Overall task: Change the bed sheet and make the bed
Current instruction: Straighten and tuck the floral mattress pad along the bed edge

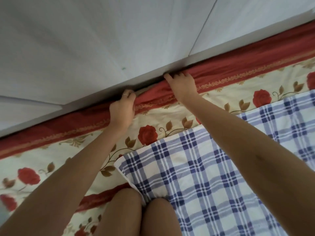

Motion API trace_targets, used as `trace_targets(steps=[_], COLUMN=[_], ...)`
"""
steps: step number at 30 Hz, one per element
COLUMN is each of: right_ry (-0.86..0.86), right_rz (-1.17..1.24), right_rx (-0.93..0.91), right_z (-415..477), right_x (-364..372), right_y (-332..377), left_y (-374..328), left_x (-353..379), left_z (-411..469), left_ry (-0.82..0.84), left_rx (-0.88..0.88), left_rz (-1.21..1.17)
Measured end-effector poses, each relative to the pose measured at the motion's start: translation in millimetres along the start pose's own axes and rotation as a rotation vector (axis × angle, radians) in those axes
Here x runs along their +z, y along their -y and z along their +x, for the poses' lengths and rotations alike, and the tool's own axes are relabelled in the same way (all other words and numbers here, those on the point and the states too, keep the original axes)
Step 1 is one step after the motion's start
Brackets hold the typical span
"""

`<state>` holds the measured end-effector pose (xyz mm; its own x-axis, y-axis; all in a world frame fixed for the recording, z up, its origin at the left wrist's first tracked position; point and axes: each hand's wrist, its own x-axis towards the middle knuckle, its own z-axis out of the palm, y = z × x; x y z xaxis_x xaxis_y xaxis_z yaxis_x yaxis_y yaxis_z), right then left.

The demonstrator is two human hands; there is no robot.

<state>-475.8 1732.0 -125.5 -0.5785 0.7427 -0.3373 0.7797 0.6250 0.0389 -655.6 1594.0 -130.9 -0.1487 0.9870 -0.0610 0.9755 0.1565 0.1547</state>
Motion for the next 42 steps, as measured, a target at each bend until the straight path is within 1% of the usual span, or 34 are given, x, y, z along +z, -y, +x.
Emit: trace_targets(steps=[2,4,6,7,9,11,13,15,16,18,19,20,22,24,25,26,28,29,30,31,32,34,35,37,38,39,40,41,42], right_ry=[0.027,0.03,0.0,0.015,0.108,0.157,0.172,0.269,0.326,0.403,0.408,0.379,0.204,0.003,-0.07,-0.121,-0.17,-0.185,-0.187,-0.172,-0.136,-0.071,-0.078,-0.192,-0.257,-0.274,-0.227,-0.135,-0.017], right_rz=[0.026,-0.103,-0.202,-0.188,-0.061,0.06,0.125,0.176,0.191,0.221,0.239,0.242,0.199,0.21,0.263,0.348,0.6,0.725,0.794,0.792,0.75,0.681,0.683,0.639,0.552,0.433,0.308,0.209,0.155], right_rx=[-0.002,-0.03,-0.105,-0.146,-0.158,-0.129,-0.094,-0.061,-0.049,-0.049,-0.054,-0.04,0.031,0.139,0.184,0.223,0.278,0.283,0.26,0.213,0.159,0.073,0.048,-0.021,-0.09,-0.172,-0.245,-0.284,-0.281], right_z=[-8,-16,-22,-24,-25,-24,-20,-13,-10,-6,-6,-6,-7,-7,-8,-9,-12,-14,-17,-20,-25,-37,-43,-51,-53,-53,-51,-49,-45], right_x=[-7,-16,-21,-23,-27,-30,-30,-33,-34,-37,-37,-37,-38,-40,-39,-37,-30,-26,-20,-12,-2,16,21,31,34,37,38,37,32], right_y=[5,9,10,10,10,11,13,13,13,16,18,21,26,30,32,35,38,37,36,33,30,24,21,16,15,13,12,12,13], left_y=[7,7,8,8,9,11,13,15,13,10,7,5,4,3,3,3,1,-1,-1,-1,-1,-1,1,1,0,-2,-5,-8,-11], left_x=[-2,-7,-14,-18,-25,-35,-37,-37,-37,-36,-35,-33,-30,-25,-22,-19,-9,-2,6,14,21,31,34,35,33,32,31,31,31], left_z=[-6,-7,-6,-5,-2,2,9,15,17,18,16,14,10,6,2,-5,-23,-34,-43,-50,-54,-52,-46,-31,-22,-14,-8,-3,1], left_ry=[0.011,0.053,0.165,0.241,0.348,0.409,0.471,0.481,0.469,0.434,0.404,0.351,0.222,0.158,0.147,0.126,0.057,0.041,0.051,0.092,0.16,0.294,0.321,0.33,0.321,0.309,0.299,0.295,0.295], left_rx=[0.043,0.11,0.119,0.106,0.08,-0.024,-0.182,-0.311,-0.317,-0.229,-0.184,-0.147,-0.123,-0.137,-0.133,-0.092,0.09,0.198,0.306,0.396,0.441,0.389,0.338,0.198,0.106,0.022,-0.034,-0.064,-0.083], left_rz=[0.047,0.077,0.029,-0.02,-0.133,-0.27,-0.415,-0.523,-0.524,-0.418,-0.34,-0.268,-0.22,-0.333,-0.402,-0.439,-0.379,-0.307,-0.226,-0.141,-0.061,0.028,0.037,0.004,-0.023,-0.034,-0.022,0.0,0.02])
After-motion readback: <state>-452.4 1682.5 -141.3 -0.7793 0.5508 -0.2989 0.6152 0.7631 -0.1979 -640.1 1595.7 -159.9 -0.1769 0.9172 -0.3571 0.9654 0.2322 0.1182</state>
